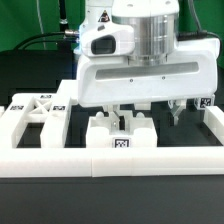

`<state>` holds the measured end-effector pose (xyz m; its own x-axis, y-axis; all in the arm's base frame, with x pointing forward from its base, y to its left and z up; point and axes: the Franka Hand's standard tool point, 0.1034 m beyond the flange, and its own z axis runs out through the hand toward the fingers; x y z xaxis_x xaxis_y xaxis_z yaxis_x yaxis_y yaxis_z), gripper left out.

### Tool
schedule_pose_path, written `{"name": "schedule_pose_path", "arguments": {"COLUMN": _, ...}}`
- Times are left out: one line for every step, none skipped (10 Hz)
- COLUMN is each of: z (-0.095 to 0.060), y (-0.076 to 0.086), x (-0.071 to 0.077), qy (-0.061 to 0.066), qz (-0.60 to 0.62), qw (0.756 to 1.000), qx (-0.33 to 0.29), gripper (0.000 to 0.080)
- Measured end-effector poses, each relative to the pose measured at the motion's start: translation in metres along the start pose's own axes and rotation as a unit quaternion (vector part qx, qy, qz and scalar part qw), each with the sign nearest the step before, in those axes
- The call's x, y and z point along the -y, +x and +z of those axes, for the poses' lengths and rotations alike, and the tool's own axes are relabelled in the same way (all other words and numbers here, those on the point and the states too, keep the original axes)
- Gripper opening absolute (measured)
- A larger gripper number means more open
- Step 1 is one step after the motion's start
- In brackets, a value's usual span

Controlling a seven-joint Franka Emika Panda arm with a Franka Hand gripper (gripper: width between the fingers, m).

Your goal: Assemble chair

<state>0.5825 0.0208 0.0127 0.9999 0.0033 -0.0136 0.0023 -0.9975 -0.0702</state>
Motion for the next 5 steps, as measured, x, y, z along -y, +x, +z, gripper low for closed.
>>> {"name": "schedule_pose_path", "arguments": {"z": 0.0046, "y": -0.0004, "x": -0.0003, "qy": 0.0, "qz": 0.0, "qw": 1.0, "qx": -0.001, "gripper": 0.065}}
{"name": "schedule_pose_path", "arguments": {"z": 0.0062, "y": -0.0008, "x": 0.0, "qy": 0.0, "qz": -0.001, "qw": 1.0, "qx": -0.001, "gripper": 0.065}}
{"name": "schedule_pose_path", "arguments": {"z": 0.0054, "y": -0.0007, "x": 0.0018, "qy": 0.001, "qz": -0.003, "qw": 1.0, "qx": -0.001, "gripper": 0.0635}}
{"name": "schedule_pose_path", "arguments": {"z": 0.0028, "y": 0.0008, "x": 0.0038, "qy": 0.001, "qz": -0.006, "qw": 1.0, "qx": -0.003, "gripper": 0.0635}}
{"name": "schedule_pose_path", "arguments": {"z": 0.0041, "y": 0.0001, "x": 0.0037, "qy": 0.001, "qz": -0.006, "qw": 1.0, "qx": -0.002, "gripper": 0.0452}}
